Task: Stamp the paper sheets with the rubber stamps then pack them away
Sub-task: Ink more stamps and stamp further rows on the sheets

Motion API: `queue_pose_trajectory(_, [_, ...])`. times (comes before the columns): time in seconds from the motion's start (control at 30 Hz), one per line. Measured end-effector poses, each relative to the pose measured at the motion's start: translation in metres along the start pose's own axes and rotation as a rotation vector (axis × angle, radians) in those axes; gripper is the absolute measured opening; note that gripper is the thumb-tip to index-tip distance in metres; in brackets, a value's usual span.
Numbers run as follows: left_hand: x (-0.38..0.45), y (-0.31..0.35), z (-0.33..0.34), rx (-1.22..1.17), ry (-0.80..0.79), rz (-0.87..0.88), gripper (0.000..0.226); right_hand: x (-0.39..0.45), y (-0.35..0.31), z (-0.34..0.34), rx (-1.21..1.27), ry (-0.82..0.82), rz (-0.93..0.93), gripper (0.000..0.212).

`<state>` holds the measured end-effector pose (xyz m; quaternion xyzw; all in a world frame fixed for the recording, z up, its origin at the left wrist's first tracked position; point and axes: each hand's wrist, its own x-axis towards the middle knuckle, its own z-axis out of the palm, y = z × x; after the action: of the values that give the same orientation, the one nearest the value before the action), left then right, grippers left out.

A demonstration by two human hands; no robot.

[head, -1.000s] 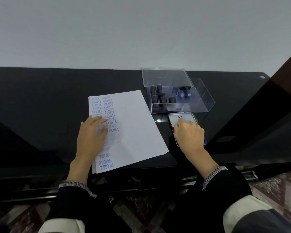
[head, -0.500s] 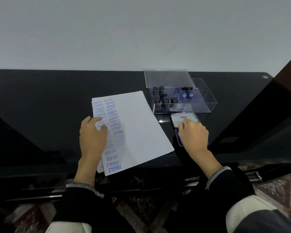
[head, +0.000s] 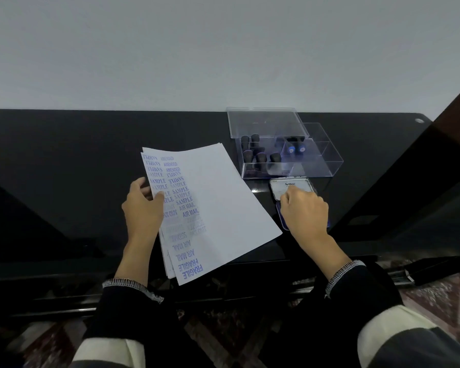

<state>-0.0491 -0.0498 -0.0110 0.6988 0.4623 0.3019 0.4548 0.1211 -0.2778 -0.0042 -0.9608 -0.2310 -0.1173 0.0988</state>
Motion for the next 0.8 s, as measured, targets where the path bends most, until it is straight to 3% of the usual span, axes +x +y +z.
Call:
queue_pose_trajectory(0.13, [0.002, -0.006, 0.0, 0.043, -0.002, 0.075, 0.039, -0.003, -0.008, 0.0, -0.048, 0.078, -0.068, 0.03])
queue_pose_trajectory(0.3, [0.003, -0.012, 0.0, 0.118, 0.018, 0.14, 0.035, -0.003, -0.003, 0.001, -0.06, 0.016, -0.03, 0.019])
queue_pose_trajectory(0.8, [0.003, -0.015, 0.003, 0.177, 0.032, 0.148, 0.037, 0.002, -0.003, -0.004, -0.033, -0.003, -0.041, 0.025])
